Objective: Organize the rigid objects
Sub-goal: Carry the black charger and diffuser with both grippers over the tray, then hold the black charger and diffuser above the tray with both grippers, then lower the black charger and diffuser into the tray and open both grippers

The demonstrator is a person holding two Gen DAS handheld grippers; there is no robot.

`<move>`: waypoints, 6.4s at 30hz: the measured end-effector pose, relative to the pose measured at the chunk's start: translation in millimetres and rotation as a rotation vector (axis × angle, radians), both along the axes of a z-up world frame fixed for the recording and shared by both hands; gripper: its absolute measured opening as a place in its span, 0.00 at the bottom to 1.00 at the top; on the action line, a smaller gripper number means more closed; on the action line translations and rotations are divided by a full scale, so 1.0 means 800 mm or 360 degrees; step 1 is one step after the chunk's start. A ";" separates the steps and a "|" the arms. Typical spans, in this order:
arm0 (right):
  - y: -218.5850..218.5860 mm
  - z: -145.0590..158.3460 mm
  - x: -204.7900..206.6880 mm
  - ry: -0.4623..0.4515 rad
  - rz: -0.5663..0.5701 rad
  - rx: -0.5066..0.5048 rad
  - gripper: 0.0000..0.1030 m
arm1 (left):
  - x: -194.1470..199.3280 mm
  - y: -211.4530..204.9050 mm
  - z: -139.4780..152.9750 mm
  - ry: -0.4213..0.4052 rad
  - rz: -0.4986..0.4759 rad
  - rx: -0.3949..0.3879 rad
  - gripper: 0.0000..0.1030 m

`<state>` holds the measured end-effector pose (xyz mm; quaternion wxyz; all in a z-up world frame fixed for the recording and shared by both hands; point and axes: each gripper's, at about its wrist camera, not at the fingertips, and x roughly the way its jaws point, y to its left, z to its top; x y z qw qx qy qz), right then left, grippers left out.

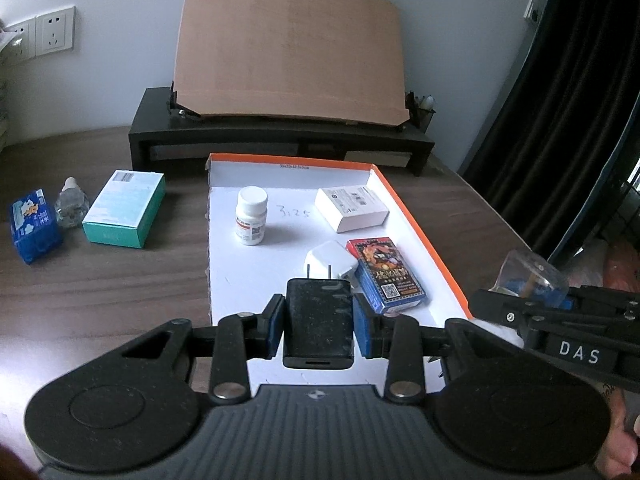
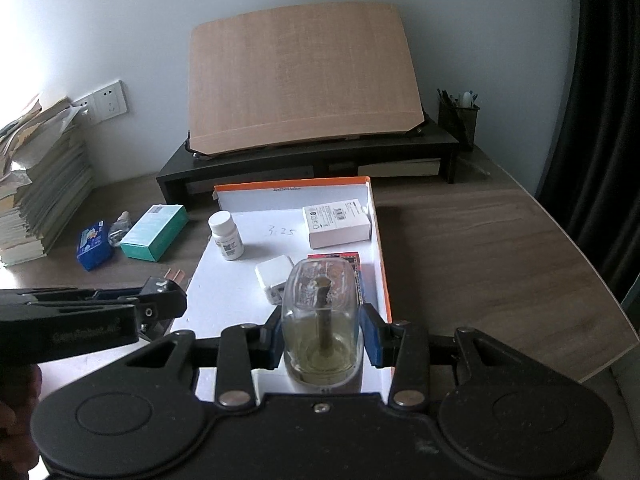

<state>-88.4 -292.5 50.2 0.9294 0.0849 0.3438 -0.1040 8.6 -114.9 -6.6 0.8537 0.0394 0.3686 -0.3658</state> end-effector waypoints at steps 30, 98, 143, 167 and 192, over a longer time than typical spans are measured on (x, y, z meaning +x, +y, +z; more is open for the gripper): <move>-0.002 0.004 -0.008 -0.0040 0.0014 -0.0017 0.47 | -0.016 -0.007 0.003 -0.0041 0.0046 0.0020 0.35; -0.002 -0.014 0.023 0.0066 0.0062 -0.0017 0.47 | 0.001 -0.010 -0.017 0.0039 0.0086 0.0056 0.35; 0.000 -0.023 0.032 0.0145 0.0068 0.0006 0.47 | 0.006 -0.010 -0.016 0.0044 0.0100 0.0059 0.35; -0.014 -0.004 0.025 -0.0102 -0.0018 -0.0025 0.75 | 0.011 -0.018 -0.019 0.0051 0.0096 0.0077 0.35; 0.015 0.013 0.036 -0.0189 0.0057 -0.0037 0.81 | 0.021 0.018 -0.007 0.0039 0.0253 0.0029 0.55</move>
